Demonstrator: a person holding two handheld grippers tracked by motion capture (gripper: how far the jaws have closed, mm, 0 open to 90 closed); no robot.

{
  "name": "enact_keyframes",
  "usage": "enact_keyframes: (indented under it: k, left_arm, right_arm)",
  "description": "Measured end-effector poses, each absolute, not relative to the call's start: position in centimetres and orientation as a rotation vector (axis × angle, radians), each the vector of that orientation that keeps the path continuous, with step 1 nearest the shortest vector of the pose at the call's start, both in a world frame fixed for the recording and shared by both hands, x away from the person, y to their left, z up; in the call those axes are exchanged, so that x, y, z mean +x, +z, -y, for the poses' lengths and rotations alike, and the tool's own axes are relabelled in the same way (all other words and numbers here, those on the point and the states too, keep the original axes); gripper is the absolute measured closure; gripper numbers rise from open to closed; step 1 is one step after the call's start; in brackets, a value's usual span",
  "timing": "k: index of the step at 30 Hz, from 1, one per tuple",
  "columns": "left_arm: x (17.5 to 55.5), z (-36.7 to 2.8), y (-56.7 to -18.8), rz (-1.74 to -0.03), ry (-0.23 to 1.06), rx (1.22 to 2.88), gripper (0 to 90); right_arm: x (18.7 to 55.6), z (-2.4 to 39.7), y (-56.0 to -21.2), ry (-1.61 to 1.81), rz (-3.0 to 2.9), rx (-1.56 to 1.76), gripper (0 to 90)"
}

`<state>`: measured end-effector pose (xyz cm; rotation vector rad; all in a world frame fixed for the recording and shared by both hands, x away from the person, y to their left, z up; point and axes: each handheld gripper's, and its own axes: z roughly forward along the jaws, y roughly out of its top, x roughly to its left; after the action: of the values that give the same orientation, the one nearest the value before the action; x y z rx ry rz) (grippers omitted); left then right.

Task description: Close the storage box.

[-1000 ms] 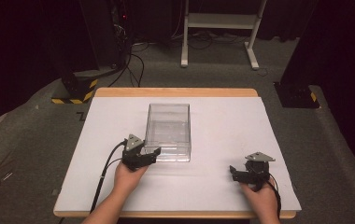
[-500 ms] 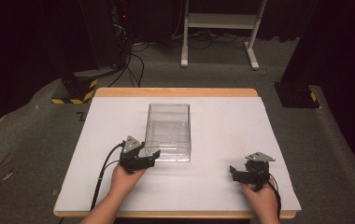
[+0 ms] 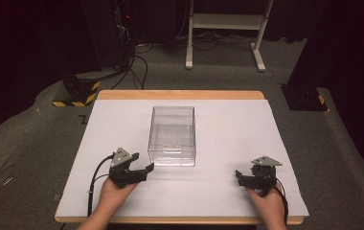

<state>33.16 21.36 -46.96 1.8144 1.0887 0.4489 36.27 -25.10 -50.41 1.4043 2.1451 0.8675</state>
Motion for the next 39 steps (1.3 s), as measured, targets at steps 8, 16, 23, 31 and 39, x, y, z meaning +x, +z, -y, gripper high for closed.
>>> enact_keyframes:
  k: [8, 16, 23, 31, 39]
  left_arm:
    - [31.2, -25.6, -47.5, -1.146, 0.493, 1.835, 23.9]
    - [30.4, -30.2, -49.3, -1.273, 0.527, 1.847, 23.9]
    - [30.9, -31.2, -50.7, -1.329, 0.574, 1.954, 22.2]
    - [30.8, -30.7, -50.8, -1.302, 0.591, 1.989, 22.7]
    - [30.8, -30.8, -50.9, -1.298, 0.583, 1.991, 21.8]
  right_arm:
    - [36.3, 25.1, -50.4, 0.867, -2.145, 1.403, 10.0]
    - [36.3, 25.1, -50.4, 0.867, -2.145, 1.403, 10.0]
    - [36.3, 25.1, -50.4, 0.867, -2.145, 1.399, 10.0]
    - [36.3, 25.1, -50.4, 0.867, -2.145, 1.4, 10.0]
    - [36.3, 25.1, -50.4, 0.867, -2.144, 1.403, 10.0]
